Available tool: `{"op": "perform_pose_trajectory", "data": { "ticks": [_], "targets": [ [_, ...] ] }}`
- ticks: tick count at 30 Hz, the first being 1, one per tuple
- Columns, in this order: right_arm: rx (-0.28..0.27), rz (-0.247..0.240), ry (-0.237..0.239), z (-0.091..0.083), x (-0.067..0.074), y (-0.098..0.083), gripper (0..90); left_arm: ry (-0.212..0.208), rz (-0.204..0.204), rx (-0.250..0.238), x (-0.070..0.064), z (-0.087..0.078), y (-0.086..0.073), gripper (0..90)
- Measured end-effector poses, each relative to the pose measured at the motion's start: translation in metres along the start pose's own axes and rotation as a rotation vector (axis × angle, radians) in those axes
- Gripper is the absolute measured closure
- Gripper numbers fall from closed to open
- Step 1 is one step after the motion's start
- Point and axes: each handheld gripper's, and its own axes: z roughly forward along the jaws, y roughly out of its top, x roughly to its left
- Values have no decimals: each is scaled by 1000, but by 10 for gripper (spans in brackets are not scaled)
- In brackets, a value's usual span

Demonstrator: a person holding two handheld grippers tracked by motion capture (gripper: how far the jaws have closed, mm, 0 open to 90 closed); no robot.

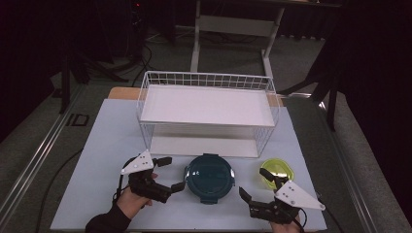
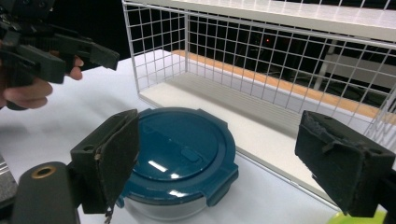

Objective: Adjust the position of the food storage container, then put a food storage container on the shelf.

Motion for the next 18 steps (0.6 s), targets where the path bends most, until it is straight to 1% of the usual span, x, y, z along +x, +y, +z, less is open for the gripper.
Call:
{"op": "perform_pose_trajectory", "data": {
  "ticks": [3, 4, 5, 6, 7, 9, 10, 11, 12, 13, 14, 15, 16, 17, 18],
  "targets": [
    [12, 8, 6, 5, -1, 2, 137, -4, 1, 9, 0, 2, 2, 20],
    [18, 11, 10, 7, -1, 2, 137, 3, -1, 20, 0, 5, 5, 20],
    [42, 16, 24, 14, -1, 4, 137, 1, -1, 21, 0, 5, 7, 20],
    [54, 12, 27, 17, -1, 5, 137, 1, -1, 21, 0, 5, 7, 20],
    [67, 17, 37, 20, -2, 6, 137, -5, -20, 13, 1, 6, 11, 20],
    [92, 47, 54, 27, -4, 7, 136, -11, -34, 14, 3, 6, 15, 20],
    [92, 47, 54, 27, -4, 7, 136, -11, -34, 14, 3, 6, 15, 20],
    [123, 64, 54, 35, -7, 9, 136, -12, -40, 9, 3, 6, 17, 20],
    [132, 73, 57, 37, -9, 10, 136, -19, -45, 9, 4, 6, 18, 20],
    [132, 73, 57, 37, -9, 10, 136, -17, -51, 8, 6, 6, 20, 20],
    [144, 102, 65, 43, -14, 11, 133, -7, -57, 10, 7, 7, 20, 20],
    [155, 116, 72, 45, -17, 11, 130, -10, -64, 17, 9, 7, 21, 20],
    [155, 116, 72, 45, -17, 11, 130, 0, -78, 21, 12, 8, 20, 20],
    [165, 140, 81, 48, -19, 10, 128, 9, -100, 28, 16, 9, 19, 20],
    [197, 164, 72, 54, -22, 9, 128, 22, -133, 33, 21, 11, 16, 20]
  ]
}}
